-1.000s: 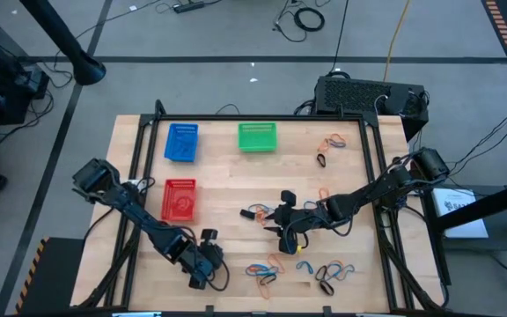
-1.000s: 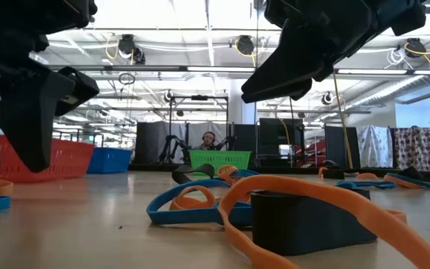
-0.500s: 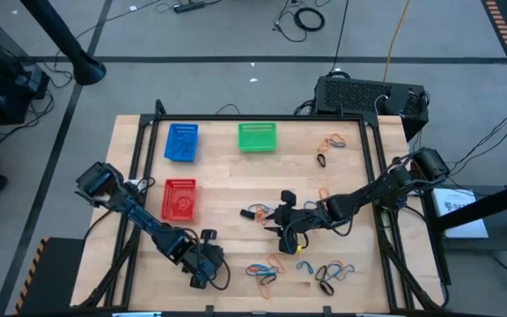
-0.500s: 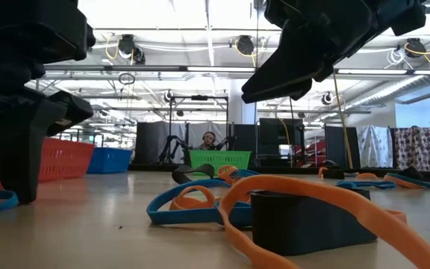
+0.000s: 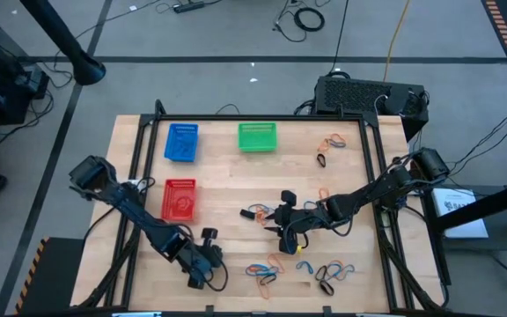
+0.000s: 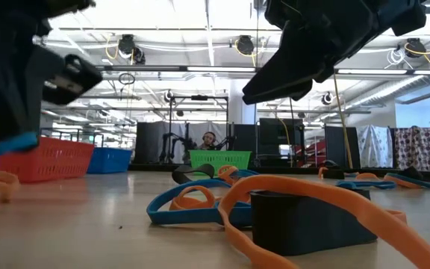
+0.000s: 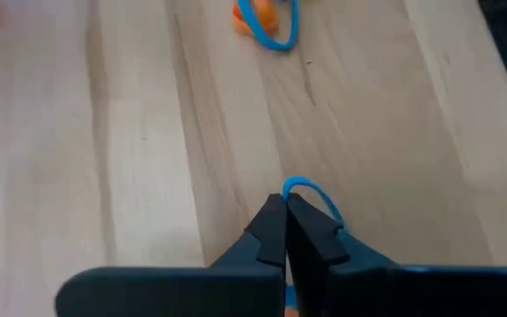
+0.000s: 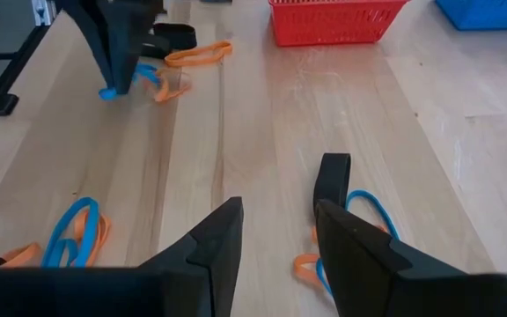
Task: Sort rubber bands into baskets
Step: Put the blue rubber band into the blue bin
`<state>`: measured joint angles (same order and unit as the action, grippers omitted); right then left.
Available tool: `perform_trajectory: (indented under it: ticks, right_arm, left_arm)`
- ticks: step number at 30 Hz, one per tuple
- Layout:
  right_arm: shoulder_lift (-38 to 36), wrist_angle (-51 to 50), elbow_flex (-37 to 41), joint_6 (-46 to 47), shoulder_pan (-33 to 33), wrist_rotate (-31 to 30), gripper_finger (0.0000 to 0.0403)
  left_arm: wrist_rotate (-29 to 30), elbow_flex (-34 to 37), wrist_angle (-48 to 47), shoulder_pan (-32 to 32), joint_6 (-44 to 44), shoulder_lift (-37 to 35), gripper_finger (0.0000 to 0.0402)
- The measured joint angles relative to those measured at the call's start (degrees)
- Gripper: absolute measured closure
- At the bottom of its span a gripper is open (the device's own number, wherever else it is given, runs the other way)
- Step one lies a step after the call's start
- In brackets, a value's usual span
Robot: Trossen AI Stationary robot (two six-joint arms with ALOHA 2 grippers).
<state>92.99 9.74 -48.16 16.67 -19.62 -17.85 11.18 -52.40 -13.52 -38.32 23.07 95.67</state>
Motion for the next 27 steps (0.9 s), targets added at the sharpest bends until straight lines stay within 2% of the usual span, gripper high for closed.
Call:
perform_trajectory:
  ticks: [5, 9, 12, 16, 22, 24, 27]
  right_arm:
    - [0.0, -1.3, 0.0, 0.5, 0.0, 0.2, 0.0264]
    - [0.0, -1.5, 0.0, 0.7, 0.0, 0.2, 0.0264]
    - [0.0, -1.4, 0.0, 0.6, 0.0, 0.2, 0.0264]
    - [0.0, -0.9, 0.0, 0.6, 0.0, 0.2, 0.0264]
    - [0.0, 0.3, 0.0, 0.2, 0.2, 0.1, 0.0264]
    - [0.0, 1.0, 0.0, -0.7, 0.2, 0.0, 0.0264]
    - [0.0, 2.5, 0.0, -2.2, 0.2, -0.1, 0.0264]
  left_arm:
    - [2.9, 0.0, 0.3, -1.2, -1.4, -4.6, 0.0399]
    - [7.6, -0.1, -1.5, -2.2, -1.4, -8.2, 0.04]
    - [12.9, -0.1, -6.7, -2.9, 0.2, -10.9, 0.04]
    - [23.1, -0.1, -19.4, -2.3, 4.8, -15.0, 0.0401]
    - [30.9, -0.1, -43.0, 7.8, 12.6, -22.3, 0.0401]
    - [31.7, -0.1, -48.2, 12.9, 12.2, -24.7, 0.0401]
    - [32.4, 0.5, -52.4, 22.2, 7.2, -28.6, 0.0401]
